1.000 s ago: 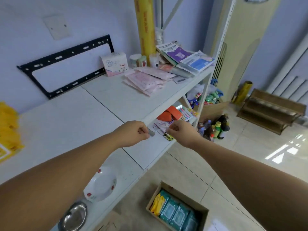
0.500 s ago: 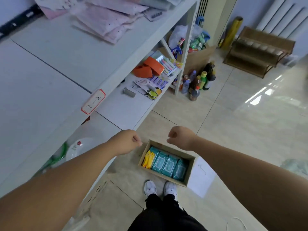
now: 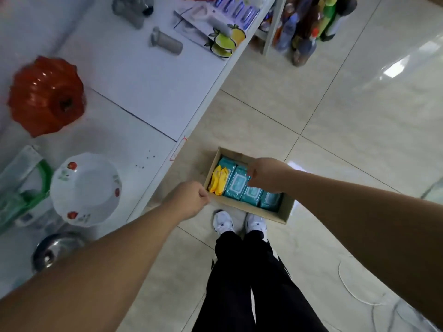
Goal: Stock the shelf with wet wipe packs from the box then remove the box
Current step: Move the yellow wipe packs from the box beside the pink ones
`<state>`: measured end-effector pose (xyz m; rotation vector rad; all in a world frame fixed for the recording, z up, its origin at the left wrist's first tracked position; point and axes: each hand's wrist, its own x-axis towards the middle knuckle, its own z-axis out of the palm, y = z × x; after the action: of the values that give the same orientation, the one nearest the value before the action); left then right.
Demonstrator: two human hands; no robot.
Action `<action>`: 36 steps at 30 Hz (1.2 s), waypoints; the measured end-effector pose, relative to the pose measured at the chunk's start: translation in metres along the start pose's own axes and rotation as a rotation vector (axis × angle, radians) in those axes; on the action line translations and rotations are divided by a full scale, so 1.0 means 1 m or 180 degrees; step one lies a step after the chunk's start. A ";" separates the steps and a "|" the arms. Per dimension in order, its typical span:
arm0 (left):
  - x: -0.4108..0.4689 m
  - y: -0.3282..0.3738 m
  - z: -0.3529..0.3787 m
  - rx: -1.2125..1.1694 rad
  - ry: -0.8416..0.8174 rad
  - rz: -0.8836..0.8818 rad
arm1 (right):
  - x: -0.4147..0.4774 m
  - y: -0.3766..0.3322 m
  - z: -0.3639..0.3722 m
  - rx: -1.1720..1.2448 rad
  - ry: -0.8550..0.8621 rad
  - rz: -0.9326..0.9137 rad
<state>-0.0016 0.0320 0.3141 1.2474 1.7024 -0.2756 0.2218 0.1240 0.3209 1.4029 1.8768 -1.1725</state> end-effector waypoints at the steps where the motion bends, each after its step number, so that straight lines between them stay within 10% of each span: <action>1: 0.016 -0.006 0.012 -0.0072 -0.0011 -0.0007 | 0.017 0.001 0.008 0.0076 -0.0015 -0.0010; 36: 0.339 -0.105 0.234 0.0390 0.0180 -0.0641 | 0.384 0.081 0.199 -0.0271 0.0010 -0.0193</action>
<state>0.0423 0.0375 -0.1086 1.1819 1.8867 -0.4747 0.1521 0.1486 -0.1132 1.3110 1.9601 -1.1058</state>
